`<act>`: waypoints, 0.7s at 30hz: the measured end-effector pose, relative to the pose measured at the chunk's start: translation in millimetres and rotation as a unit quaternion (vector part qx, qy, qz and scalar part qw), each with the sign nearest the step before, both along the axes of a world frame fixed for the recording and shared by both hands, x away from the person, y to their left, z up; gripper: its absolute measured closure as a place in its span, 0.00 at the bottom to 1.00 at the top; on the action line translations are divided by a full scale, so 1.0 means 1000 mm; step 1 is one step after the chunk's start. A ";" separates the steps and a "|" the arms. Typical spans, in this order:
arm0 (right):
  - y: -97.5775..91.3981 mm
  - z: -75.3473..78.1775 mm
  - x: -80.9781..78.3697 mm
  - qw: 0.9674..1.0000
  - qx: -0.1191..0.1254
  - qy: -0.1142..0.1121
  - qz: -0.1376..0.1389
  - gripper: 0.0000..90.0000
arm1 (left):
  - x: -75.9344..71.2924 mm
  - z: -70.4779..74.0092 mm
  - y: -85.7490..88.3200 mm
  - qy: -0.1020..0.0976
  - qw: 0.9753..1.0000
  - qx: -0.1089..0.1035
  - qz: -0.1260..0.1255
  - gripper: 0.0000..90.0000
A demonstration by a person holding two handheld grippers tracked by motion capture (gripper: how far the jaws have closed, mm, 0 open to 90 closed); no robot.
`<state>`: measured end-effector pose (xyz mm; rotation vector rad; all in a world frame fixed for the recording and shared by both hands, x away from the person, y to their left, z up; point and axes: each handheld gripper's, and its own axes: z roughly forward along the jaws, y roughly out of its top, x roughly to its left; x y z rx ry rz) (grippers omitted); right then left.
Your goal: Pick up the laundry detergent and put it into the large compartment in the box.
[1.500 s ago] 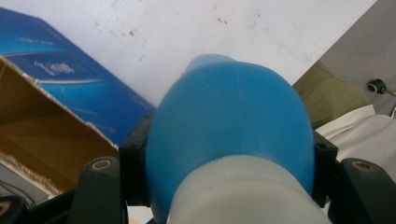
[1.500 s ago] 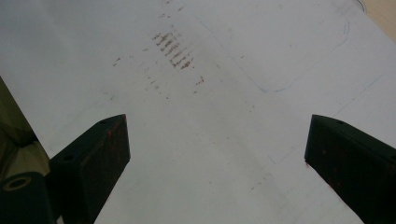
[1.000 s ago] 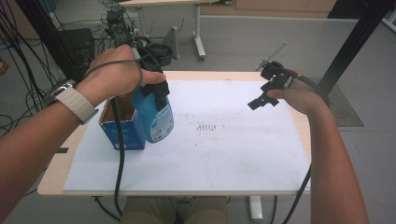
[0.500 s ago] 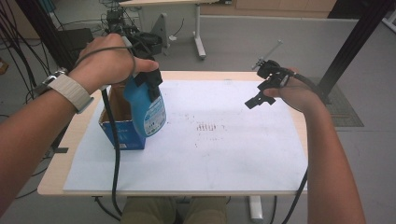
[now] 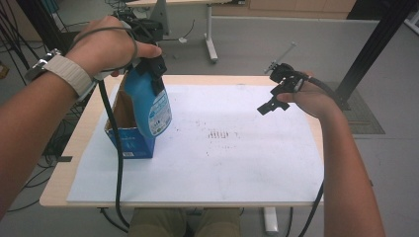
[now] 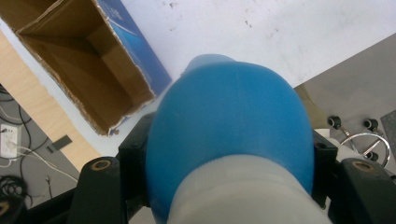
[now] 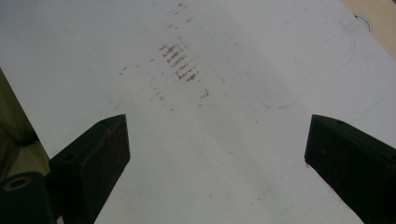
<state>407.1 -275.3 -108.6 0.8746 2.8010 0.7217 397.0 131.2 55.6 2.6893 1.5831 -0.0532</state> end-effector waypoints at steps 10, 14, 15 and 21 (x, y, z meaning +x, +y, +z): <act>0.000 -0.001 0.001 1.000 0.001 -0.001 0.001 0.07 | 0.009 0.007 0.019 0.004 0.999 -0.007 0.031 0.42; -0.002 0.000 0.000 1.000 0.003 -0.003 0.002 0.07 | 0.012 0.008 0.027 0.006 0.999 -0.011 0.042 0.42; -0.003 -0.001 0.000 1.000 0.006 -0.005 0.004 0.07 | 0.013 0.009 0.029 0.006 0.999 -0.013 0.044 0.42; -0.003 -0.003 0.000 1.000 0.008 -0.002 0.004 0.07 | 0.015 0.013 0.041 0.002 0.997 -0.010 0.080 0.42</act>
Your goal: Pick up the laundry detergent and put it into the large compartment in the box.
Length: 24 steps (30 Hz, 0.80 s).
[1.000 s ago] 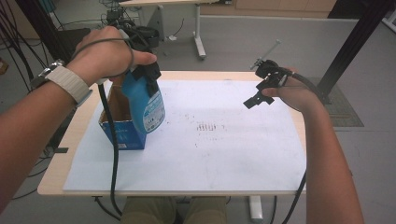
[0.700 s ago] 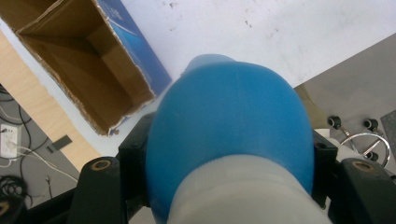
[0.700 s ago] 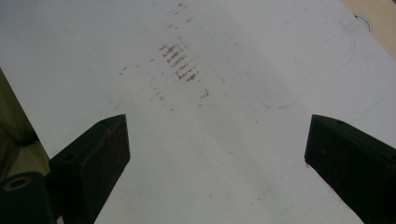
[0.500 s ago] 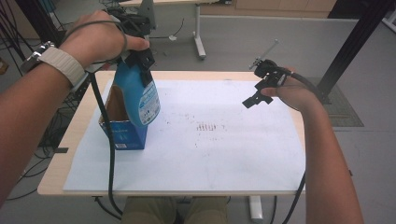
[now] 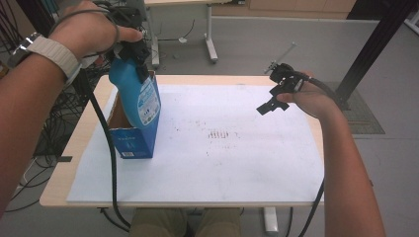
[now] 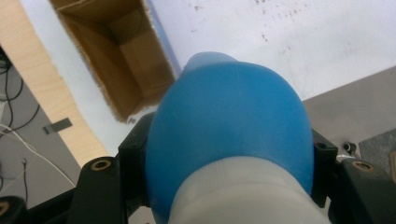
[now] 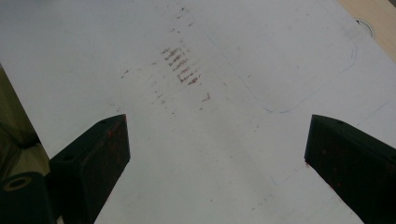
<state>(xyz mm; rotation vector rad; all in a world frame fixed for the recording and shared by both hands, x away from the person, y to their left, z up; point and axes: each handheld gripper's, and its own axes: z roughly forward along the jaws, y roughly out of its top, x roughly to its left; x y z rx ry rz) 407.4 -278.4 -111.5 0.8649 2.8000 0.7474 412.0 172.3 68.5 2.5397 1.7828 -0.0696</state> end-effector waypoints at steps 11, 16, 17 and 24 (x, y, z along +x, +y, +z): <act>0.000 -0.002 0.002 1.000 0.003 0.000 0.000 0.07 | 0.000 0.010 0.016 -0.004 0.999 -0.004 0.034 0.42; 0.001 -0.002 0.003 1.000 0.003 0.000 0.001 0.07 | 0.000 0.013 0.022 -0.005 0.999 -0.009 0.047 0.42; 0.001 -0.002 0.003 1.000 0.004 0.000 0.001 0.07 | 0.001 0.013 0.024 -0.005 0.999 -0.009 0.051 0.42; 0.001 -0.003 0.004 1.000 0.004 0.001 0.001 0.07 | 0.001 0.011 0.031 -0.009 0.997 -0.012 0.077 0.42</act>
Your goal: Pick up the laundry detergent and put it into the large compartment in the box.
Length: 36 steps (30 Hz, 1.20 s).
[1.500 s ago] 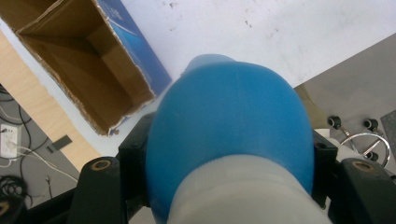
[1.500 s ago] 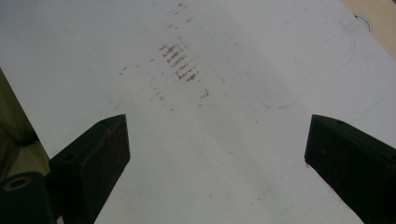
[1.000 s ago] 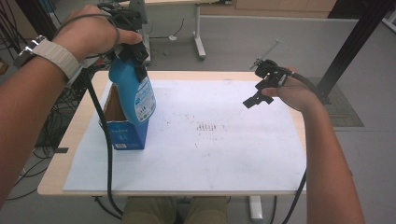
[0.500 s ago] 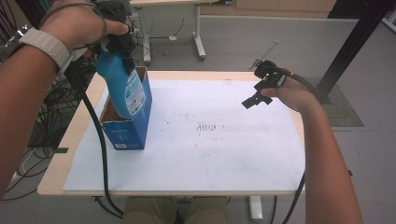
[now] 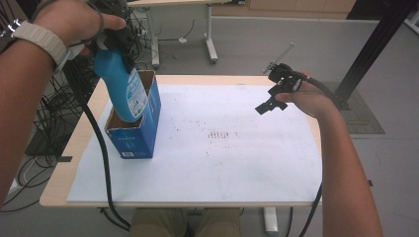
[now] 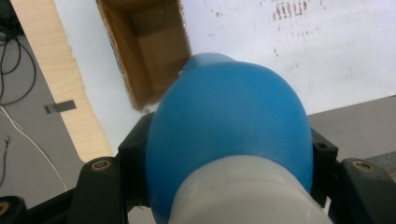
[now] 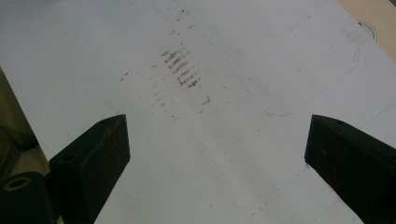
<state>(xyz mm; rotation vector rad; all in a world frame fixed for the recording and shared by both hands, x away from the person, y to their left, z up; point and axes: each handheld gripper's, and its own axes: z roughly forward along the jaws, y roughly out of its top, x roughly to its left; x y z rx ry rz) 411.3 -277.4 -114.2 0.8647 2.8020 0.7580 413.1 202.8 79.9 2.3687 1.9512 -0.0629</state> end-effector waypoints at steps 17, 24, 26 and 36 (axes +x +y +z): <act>-0.005 0.001 -0.003 1.000 0.003 -0.007 0.000 0.07 | 0.011 -0.004 0.018 0.005 0.998 0.009 0.057 0.42; -0.001 0.001 -0.001 1.000 -0.001 -0.007 0.004 0.07 | 0.018 -0.010 0.019 0.006 0.998 0.011 0.064 0.42; -0.001 0.000 -0.001 1.000 -0.002 -0.006 0.002 0.07 | 0.019 -0.010 0.021 0.007 0.998 0.010 0.065 0.42; -0.001 -0.001 0.002 1.000 -0.005 -0.003 0.001 0.07 | 0.027 -0.014 0.025 0.004 0.997 0.016 0.070 0.42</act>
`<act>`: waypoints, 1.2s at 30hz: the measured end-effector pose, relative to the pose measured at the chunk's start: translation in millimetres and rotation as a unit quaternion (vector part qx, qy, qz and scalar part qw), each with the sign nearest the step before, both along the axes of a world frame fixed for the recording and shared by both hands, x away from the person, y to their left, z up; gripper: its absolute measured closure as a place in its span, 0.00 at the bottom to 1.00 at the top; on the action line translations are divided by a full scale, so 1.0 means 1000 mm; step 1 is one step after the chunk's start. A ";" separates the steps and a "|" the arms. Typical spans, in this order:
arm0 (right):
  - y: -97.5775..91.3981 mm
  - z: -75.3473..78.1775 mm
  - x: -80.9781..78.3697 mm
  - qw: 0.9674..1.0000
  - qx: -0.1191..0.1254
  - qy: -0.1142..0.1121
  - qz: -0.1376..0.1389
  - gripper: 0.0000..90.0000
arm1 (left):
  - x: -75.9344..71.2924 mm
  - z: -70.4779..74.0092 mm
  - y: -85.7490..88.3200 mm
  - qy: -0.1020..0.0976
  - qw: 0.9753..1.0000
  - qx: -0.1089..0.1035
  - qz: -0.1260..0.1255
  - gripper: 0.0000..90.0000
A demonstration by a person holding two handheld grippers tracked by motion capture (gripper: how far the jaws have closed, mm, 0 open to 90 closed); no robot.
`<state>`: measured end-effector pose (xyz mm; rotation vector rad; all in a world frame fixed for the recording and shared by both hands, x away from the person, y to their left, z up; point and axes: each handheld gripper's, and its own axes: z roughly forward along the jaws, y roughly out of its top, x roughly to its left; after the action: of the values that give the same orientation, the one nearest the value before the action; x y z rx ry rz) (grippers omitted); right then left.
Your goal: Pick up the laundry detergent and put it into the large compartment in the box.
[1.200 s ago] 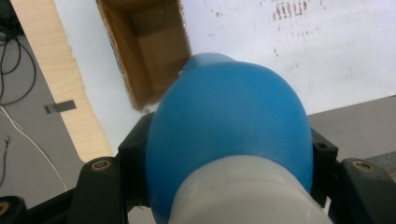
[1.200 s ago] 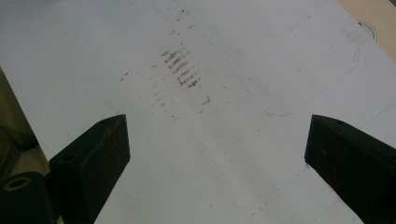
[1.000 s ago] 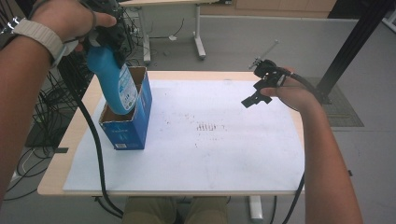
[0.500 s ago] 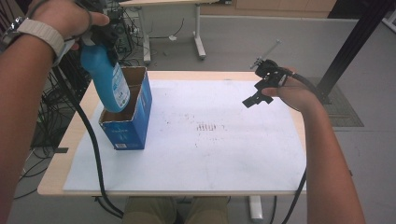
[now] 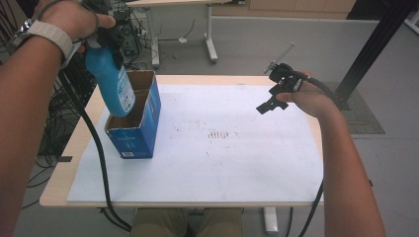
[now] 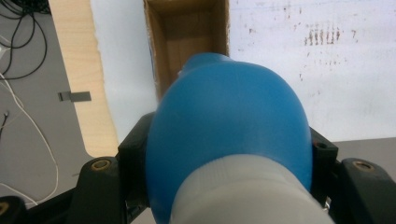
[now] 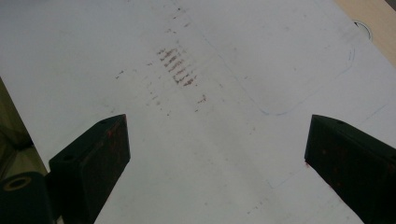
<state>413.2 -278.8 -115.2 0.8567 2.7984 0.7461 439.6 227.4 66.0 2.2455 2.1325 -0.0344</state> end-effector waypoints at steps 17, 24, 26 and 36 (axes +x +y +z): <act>-0.003 -0.006 0.005 1.000 0.000 0.004 -0.003 0.07 | 0.014 -0.015 0.001 0.001 1.000 0.000 0.010 0.42; -0.002 -0.010 0.008 1.000 -0.001 0.009 -0.001 0.07 | 0.020 -0.027 0.002 0.005 1.000 -0.003 0.011 0.42; -0.001 -0.010 0.009 1.000 -0.002 0.009 -0.001 0.07 | 0.020 -0.028 0.002 0.005 1.000 -0.003 0.010 0.42; -0.002 -0.011 0.009 1.000 -0.003 0.012 -0.005 0.07 | 0.026 -0.036 0.001 0.010 1.000 0.001 0.008 0.42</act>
<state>422.0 -280.8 -125.7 0.8831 2.8147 0.7316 465.2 228.8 30.2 2.2384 2.1597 -0.0544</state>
